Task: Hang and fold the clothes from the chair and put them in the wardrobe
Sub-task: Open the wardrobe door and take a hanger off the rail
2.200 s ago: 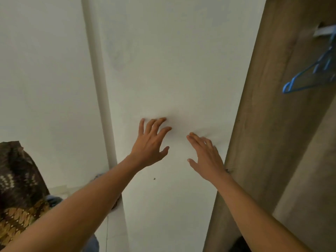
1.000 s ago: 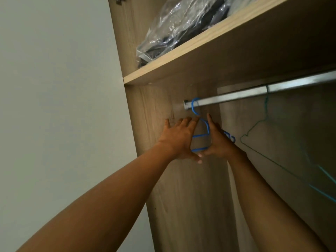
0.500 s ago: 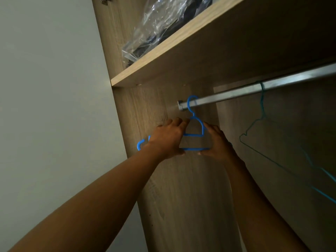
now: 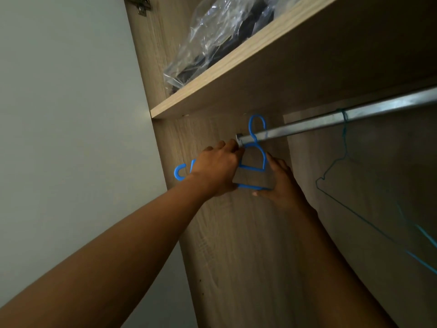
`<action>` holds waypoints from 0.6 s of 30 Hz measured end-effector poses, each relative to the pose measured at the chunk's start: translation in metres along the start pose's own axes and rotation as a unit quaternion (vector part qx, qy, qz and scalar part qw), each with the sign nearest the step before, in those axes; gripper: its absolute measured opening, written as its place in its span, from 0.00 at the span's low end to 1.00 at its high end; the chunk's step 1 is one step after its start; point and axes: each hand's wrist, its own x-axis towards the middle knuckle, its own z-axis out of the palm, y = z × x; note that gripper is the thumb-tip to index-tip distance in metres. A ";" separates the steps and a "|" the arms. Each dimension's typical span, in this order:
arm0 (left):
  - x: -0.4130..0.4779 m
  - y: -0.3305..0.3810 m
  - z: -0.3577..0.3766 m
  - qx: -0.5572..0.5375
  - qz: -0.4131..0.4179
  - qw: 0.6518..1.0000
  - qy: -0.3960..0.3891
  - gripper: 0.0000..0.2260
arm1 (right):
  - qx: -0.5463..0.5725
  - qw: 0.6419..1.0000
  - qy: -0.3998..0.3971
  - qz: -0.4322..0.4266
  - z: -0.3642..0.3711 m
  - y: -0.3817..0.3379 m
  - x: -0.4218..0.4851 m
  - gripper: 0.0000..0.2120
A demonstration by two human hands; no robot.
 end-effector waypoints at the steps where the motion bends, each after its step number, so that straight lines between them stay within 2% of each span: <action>1: -0.001 -0.001 -0.001 -0.001 -0.005 1.000 0.004 0.39 | -0.002 1.000 0.004 -0.003 -0.001 -0.002 0.002 0.55; 11: -0.048 -0.002 -0.009 0.003 -0.034 0.999 0.015 0.41 | -0.014 0.999 0.006 -0.028 0.014 -0.024 -0.022 0.56; 18: -0.114 -0.010 -0.053 0.007 -0.070 0.998 -0.006 0.42 | 0.009 0.998 -0.012 -0.060 0.016 -0.081 -0.062 0.55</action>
